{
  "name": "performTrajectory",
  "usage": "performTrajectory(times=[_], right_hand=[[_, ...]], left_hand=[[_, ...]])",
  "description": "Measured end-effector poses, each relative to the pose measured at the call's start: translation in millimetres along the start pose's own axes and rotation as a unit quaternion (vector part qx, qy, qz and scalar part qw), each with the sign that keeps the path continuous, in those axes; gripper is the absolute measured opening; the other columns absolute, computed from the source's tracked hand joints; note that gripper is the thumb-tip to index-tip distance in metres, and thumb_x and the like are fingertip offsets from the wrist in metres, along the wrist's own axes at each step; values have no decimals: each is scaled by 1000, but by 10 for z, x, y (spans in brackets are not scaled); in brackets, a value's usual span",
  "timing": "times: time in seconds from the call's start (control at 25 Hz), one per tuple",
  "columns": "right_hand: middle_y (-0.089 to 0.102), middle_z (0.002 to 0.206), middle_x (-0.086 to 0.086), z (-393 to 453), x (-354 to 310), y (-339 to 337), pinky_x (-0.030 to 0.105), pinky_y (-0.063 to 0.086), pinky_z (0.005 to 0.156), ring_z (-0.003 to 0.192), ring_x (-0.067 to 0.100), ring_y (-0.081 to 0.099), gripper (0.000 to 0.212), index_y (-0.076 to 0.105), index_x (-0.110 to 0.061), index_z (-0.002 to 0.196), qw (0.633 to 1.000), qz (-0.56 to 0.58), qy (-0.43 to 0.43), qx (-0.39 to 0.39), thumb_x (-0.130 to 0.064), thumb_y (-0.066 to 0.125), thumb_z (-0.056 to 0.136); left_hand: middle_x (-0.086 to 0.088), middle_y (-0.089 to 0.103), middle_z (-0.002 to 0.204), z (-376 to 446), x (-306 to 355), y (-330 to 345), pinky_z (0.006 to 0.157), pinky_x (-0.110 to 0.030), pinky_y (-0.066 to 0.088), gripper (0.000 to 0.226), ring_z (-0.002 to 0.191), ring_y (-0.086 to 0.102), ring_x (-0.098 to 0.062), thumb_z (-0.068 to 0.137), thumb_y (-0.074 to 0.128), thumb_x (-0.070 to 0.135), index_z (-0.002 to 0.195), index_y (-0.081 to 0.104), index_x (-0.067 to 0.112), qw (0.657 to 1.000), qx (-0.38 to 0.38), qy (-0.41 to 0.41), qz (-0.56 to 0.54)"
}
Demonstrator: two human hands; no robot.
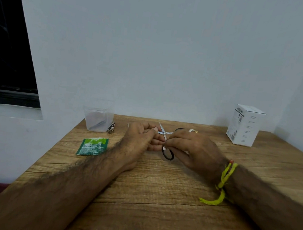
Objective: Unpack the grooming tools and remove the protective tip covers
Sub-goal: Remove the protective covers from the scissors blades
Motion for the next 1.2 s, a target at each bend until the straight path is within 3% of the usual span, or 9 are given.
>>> performTrajectory(times=[0.32,0.48,0.56,0.68,0.76,0.92,1.0,1.08,1.2], right_hand=[[72,94,-1,-44,22,-18,41,55,68,85,22,69,7,74,-13,94,1000,25,13,-8,-13,68,90],[69,92,-13,-53,18,28,30,50,74,84,5,60,12,74,-24,96,991,77,92,-51,-25,63,92],[67,89,-11,-15,75,-50,31,50,74,85,6,61,6,76,-21,90,981,130,141,10,-19,72,88],[63,105,-10,-38,218,-230,25,45,88,106,10,58,5,77,-21,87,948,135,241,160,-17,77,85],[60,118,-13,-83,313,-205,24,40,95,117,6,52,4,77,-27,86,925,143,319,147,-23,77,85],[75,85,2,-134,406,-38,22,55,65,79,9,68,3,78,-12,87,822,389,395,134,-11,77,84],[74,77,6,-120,402,-33,22,54,58,68,10,67,2,77,-7,87,808,407,392,166,-7,76,85],[72,84,4,-73,329,-111,23,56,62,73,11,68,2,77,-5,86,848,346,345,205,-6,75,85],[67,97,3,41,35,-234,20,53,78,90,10,65,4,75,-3,91,953,137,153,221,-2,72,88]], left_hand=[[-9,75,73,-24,45,-65,52,-21,57,17,59,71,-13,103,52,6,106,66,-4,999,43,1,-34],[-10,74,73,-27,55,-90,54,-22,58,17,59,71,-13,104,51,6,105,66,-3,997,54,3,-46],[-10,74,74,-30,60,-90,55,-23,58,18,61,72,-14,104,51,7,104,67,-2,997,54,8,-54],[-9,74,74,-48,91,-24,58,-23,59,19,62,71,-12,105,49,7,102,67,2,998,29,33,-38],[-5,75,73,-72,120,29,58,-23,60,19,62,71,-12,106,48,7,104,66,5,999,8,51,-15],[-8,74,77,-109,166,45,56,-24,59,19,63,70,-14,106,47,8,105,66,8,998,-6,59,-1],[-11,74,81,-127,187,47,55,-26,59,16,65,70,-17,105,49,9,109,64,9,998,14,63,-3],[-11,76,83,-144,188,15,53,-28,59,11,66,71,-20,103,55,13,113,60,11,995,76,71,-7],[-11,79,87,-178,157,-3,60,-27,61,21,76,77,-21,101,59,22,108,66,3,992,120,40,-27]])
Point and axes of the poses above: each hand's wrist, its own z-axis towards the middle knuckle, its own y-axis out of the palm, x = y × z, the point moved 6 cm from there along z, towards the middle knuckle
